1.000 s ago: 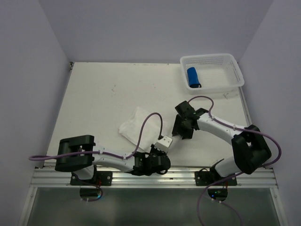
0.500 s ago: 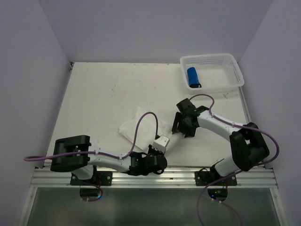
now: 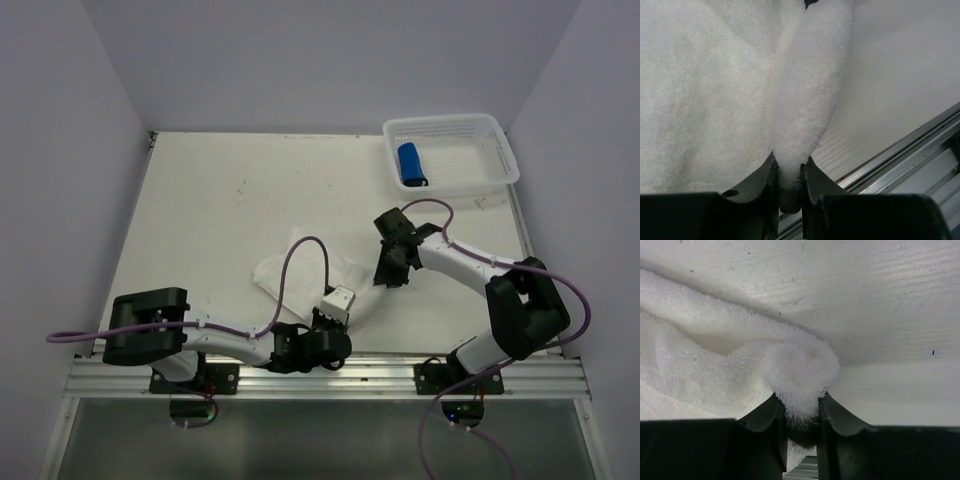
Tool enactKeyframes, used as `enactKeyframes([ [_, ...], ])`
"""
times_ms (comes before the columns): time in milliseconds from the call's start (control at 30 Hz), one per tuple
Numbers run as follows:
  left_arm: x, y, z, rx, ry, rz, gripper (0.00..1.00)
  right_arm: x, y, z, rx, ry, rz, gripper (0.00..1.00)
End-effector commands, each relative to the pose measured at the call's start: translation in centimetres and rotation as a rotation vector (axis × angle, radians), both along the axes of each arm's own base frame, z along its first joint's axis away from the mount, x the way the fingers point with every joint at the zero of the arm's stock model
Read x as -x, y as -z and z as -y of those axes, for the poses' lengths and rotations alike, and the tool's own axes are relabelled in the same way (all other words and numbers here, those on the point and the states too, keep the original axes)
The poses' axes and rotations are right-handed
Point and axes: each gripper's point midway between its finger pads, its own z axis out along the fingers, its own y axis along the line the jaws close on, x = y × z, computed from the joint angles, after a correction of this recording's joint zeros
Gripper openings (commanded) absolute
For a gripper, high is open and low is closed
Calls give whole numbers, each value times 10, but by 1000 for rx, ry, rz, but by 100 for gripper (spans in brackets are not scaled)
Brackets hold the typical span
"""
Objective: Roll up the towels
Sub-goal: Roll the towel
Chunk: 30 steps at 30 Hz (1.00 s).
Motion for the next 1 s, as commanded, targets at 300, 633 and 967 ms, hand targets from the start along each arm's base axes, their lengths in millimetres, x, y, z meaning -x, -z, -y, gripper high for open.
enactKeyframes([
  [300, 17, 17, -28, 202, -135, -180, 0, -53, -17, 13, 165, 28, 77, 5],
  [633, 27, 34, -51, 315, -197, -291, 0, -67, -14, 2, 236, 32, 51, 21],
  [967, 40, 61, -56, 307, -207, -383, 0, -97, -47, -35, 93, 17, 141, 62],
])
